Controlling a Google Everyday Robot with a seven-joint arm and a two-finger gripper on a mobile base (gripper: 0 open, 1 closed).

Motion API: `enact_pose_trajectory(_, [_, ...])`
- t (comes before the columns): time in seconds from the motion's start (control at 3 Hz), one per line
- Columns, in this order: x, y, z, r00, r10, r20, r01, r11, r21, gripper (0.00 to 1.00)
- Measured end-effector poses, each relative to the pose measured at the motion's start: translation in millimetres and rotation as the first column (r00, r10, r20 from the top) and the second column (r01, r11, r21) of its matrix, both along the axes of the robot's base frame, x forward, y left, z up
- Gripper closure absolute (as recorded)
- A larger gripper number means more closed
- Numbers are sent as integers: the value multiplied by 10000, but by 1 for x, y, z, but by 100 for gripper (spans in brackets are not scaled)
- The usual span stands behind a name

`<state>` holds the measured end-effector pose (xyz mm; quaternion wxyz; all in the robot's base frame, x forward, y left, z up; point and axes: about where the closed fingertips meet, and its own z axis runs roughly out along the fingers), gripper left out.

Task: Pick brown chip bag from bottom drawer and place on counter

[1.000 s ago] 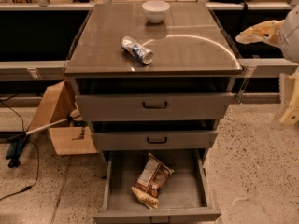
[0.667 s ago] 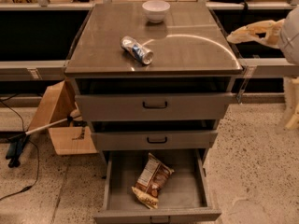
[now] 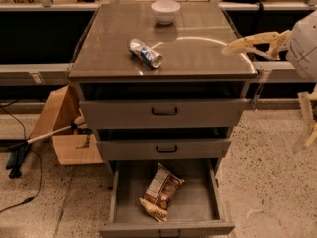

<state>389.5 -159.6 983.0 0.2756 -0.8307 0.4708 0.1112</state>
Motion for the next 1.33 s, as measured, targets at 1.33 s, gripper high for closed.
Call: enact_pose_trajectory(1.33, [28, 5, -89, 9985, 166, -519, -150, 9994, 308, 0])
